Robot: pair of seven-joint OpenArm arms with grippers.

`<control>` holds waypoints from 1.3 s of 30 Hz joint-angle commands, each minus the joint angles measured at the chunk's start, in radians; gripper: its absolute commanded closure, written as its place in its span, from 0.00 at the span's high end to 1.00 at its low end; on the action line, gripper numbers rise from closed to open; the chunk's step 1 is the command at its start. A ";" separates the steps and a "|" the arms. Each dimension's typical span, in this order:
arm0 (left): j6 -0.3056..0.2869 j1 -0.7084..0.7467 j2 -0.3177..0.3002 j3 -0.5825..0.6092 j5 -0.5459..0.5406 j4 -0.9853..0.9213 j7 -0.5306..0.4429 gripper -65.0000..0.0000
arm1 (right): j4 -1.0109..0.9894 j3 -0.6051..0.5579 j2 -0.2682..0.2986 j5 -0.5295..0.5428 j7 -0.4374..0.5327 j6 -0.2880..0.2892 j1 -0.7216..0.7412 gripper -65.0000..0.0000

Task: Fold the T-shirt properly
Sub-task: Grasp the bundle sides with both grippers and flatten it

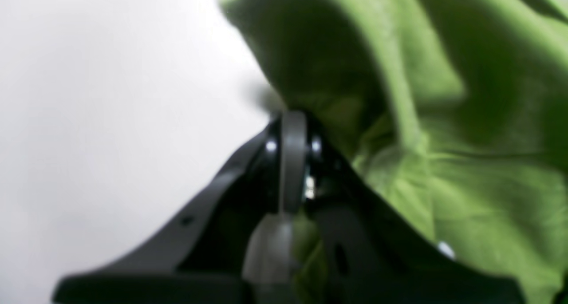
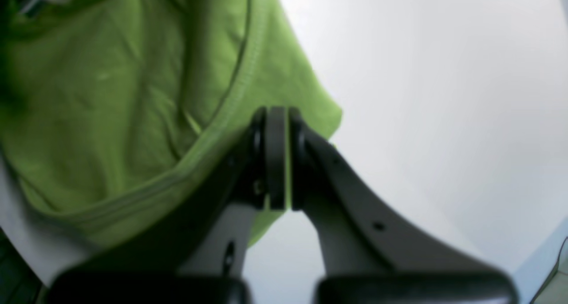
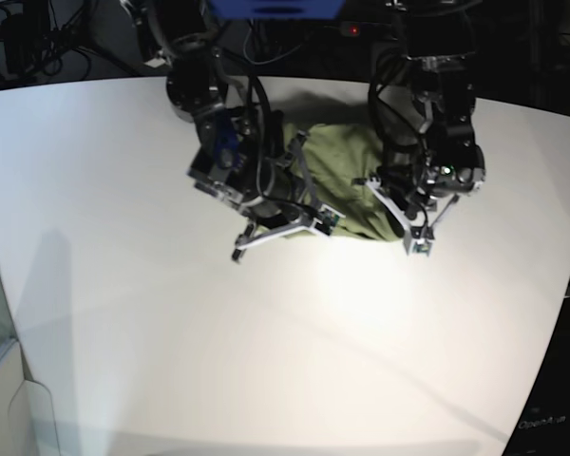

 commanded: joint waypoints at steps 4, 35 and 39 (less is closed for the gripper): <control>0.001 -0.012 0.002 0.002 0.003 -0.007 -0.005 0.01 | -0.039 -0.002 -0.010 0.004 0.024 -0.001 0.049 0.00; 0.003 -0.040 -0.004 0.002 0.005 -0.132 -0.055 0.01 | -0.188 0.075 0.190 0.000 0.202 -0.001 0.063 0.00; -0.003 -0.040 -0.006 -0.004 0.005 -0.122 -0.051 0.01 | -0.125 0.070 0.216 0.000 0.188 -0.001 0.060 0.00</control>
